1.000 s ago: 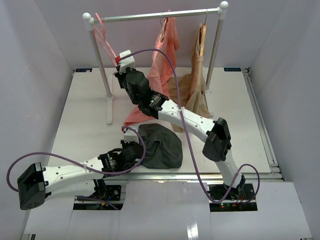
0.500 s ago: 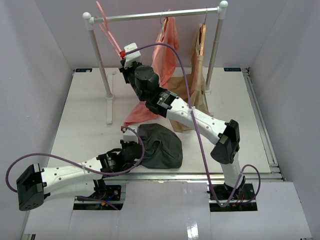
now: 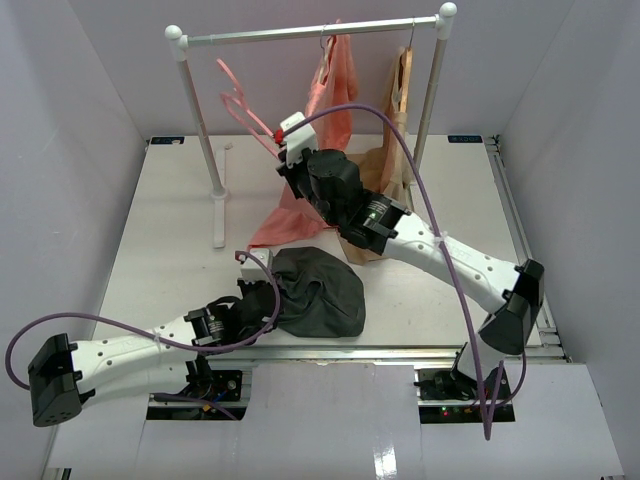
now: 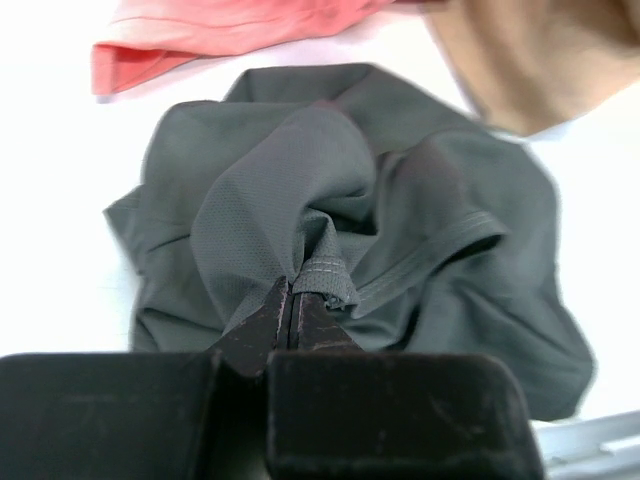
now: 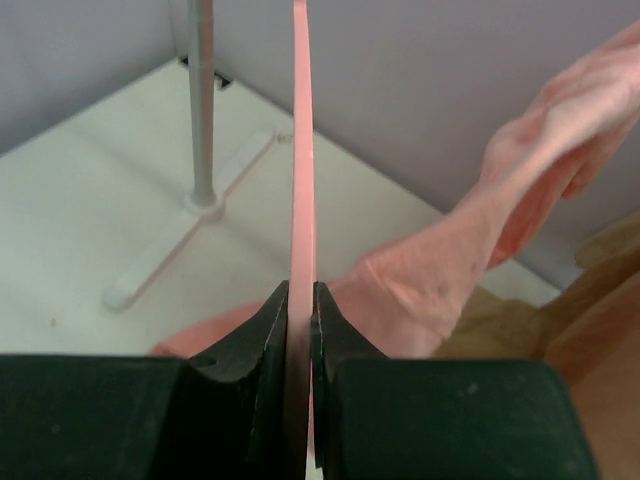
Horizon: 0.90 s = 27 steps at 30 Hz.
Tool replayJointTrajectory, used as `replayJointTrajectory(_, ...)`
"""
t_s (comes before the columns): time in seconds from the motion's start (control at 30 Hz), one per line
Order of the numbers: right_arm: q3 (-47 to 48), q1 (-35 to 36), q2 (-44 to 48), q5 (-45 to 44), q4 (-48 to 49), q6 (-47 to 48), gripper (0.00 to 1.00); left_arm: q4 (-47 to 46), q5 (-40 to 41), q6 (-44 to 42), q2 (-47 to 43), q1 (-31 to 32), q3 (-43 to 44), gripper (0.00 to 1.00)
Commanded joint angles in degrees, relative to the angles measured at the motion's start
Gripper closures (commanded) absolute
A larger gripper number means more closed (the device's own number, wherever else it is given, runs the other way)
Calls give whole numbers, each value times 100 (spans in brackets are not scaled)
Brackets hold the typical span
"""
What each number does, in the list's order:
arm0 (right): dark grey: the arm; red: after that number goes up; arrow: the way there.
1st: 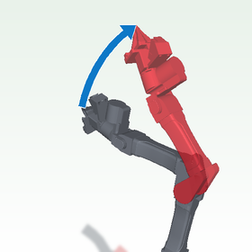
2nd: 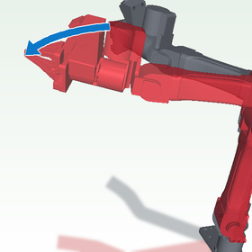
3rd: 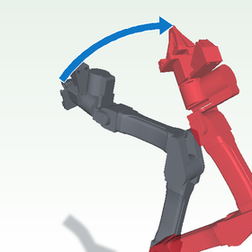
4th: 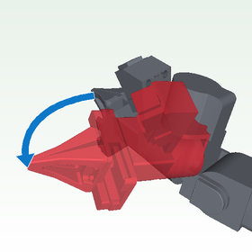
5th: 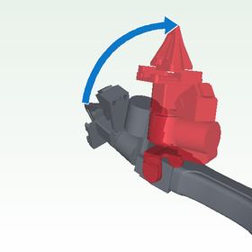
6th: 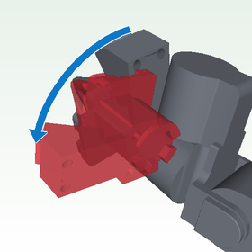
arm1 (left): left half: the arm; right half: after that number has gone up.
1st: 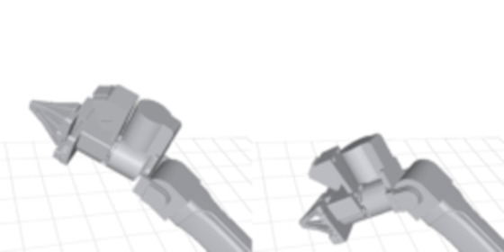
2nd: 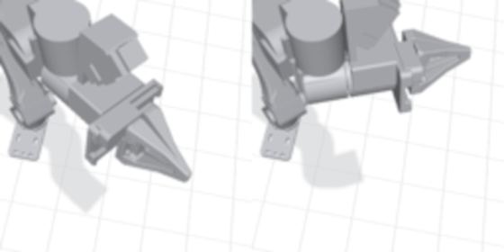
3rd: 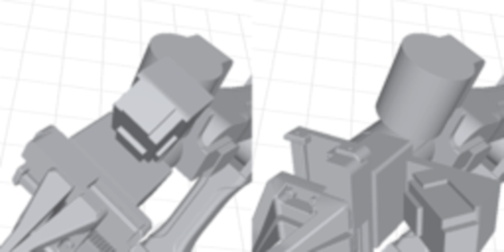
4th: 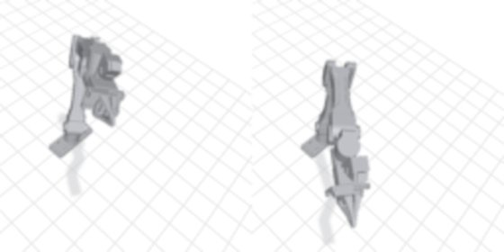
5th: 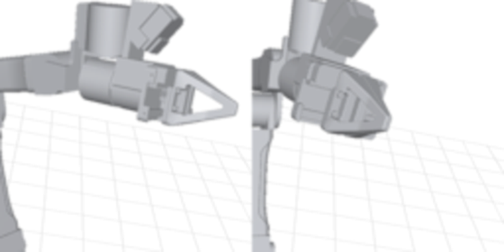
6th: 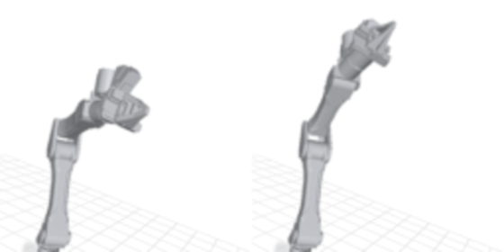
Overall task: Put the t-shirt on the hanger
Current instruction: Pick up the hanger from the clothesline, then place the T-shirt on the hanger.
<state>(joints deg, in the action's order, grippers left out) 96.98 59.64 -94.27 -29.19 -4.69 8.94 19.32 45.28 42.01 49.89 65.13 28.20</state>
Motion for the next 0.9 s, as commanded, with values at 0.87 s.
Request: replayJointTrajectory(0.87, -4526, 13, 6960, 1646, -2479, -2140, 92, 309, -1645, -123, 890, -2455, 2137, 100)
